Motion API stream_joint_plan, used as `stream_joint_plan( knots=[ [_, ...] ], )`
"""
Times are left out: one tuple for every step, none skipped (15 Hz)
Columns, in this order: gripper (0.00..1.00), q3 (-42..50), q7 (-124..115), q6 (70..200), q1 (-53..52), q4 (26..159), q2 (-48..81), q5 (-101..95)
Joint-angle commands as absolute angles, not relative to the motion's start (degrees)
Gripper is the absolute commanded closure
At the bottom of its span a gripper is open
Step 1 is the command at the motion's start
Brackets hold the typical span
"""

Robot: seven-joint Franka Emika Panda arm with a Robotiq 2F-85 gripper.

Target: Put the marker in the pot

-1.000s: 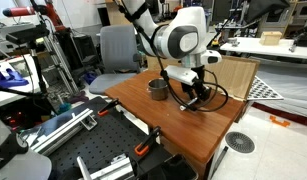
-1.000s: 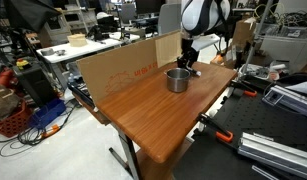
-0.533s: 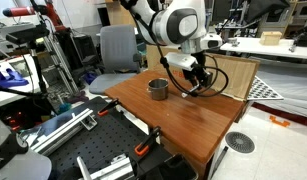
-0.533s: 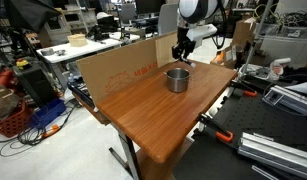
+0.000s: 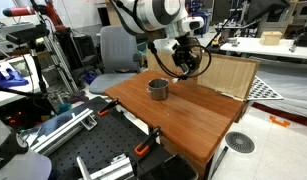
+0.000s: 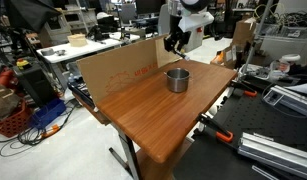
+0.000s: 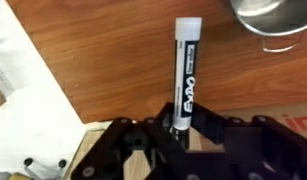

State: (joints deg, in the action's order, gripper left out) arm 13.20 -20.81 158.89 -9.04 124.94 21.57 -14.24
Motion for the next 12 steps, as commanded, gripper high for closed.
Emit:
stream_joint_plan(
  knots=[
    [0.94,19.7,-32.4,160.4,-16.4,128.5,17.9,-25.4],
    [0.94,20.7,-35.7,160.5,-17.8,129.1,17.1,-28.8],
    [0.94,22.0,-39.8,161.2,-19.4,129.4,16.5,-33.0],
    [0.94,23.0,-43.7,161.8,-20.7,129.8,15.9,-37.2],
    [0.94,25.0,-47.6,162.6,-23.2,130.0,15.6,-40.9],
    [0.94,25.5,-51.0,162.7,-24.2,130.1,15.2,-44.0],
    [0.94,26.0,-53.7,162.5,-25.2,130.3,14.9,-46.6],
    [0.94,26.0,-55.8,162.7,-25.9,130.4,15.0,-48.3],
    [0.94,25.9,-57.5,162.5,-26.4,130.6,15.0,-49.6],
    [0.94,25.7,-59.0,162.9,-26.8,130.6,15.4,-50.7],
    [0.94,25.6,-60.4,162.7,-27.2,130.9,15.3,-51.9],
    [0.94,25.6,-61.7,163.4,-27.4,130.9,15.7,-53.1]
  ],
)
